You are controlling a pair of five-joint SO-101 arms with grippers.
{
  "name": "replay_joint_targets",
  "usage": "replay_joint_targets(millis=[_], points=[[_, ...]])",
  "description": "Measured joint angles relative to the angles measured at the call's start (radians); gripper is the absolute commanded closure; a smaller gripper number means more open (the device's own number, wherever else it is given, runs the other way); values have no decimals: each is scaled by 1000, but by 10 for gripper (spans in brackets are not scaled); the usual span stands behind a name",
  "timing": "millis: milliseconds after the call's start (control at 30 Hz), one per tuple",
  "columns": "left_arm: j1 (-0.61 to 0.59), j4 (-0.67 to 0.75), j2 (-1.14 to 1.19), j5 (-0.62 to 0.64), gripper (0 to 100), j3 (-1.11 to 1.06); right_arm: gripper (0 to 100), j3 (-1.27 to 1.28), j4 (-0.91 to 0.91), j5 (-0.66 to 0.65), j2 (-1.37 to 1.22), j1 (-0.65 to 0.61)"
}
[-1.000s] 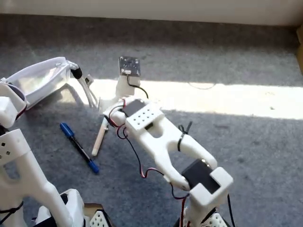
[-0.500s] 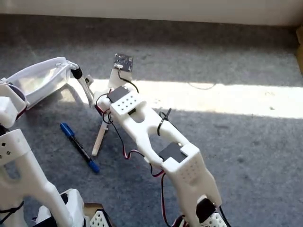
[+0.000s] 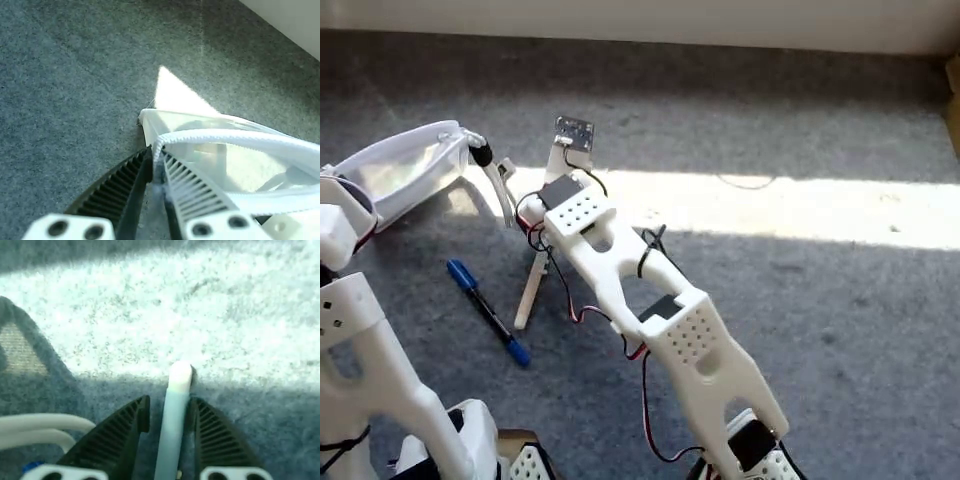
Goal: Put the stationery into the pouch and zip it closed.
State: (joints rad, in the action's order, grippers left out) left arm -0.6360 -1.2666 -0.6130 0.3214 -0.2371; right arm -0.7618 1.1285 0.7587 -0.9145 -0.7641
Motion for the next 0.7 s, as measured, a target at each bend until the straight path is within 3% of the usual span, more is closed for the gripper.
replay_joint_targets(millis=[333, 500, 700], points=[[0, 0, 0, 0, 983, 0, 882, -301, 258, -40, -160, 2], [0, 0, 0, 0, 983, 0, 988, -384, 387, -51, -190, 5], [0, 0, 0, 0, 983, 0, 994, -396, 423, -51, -199, 34]])
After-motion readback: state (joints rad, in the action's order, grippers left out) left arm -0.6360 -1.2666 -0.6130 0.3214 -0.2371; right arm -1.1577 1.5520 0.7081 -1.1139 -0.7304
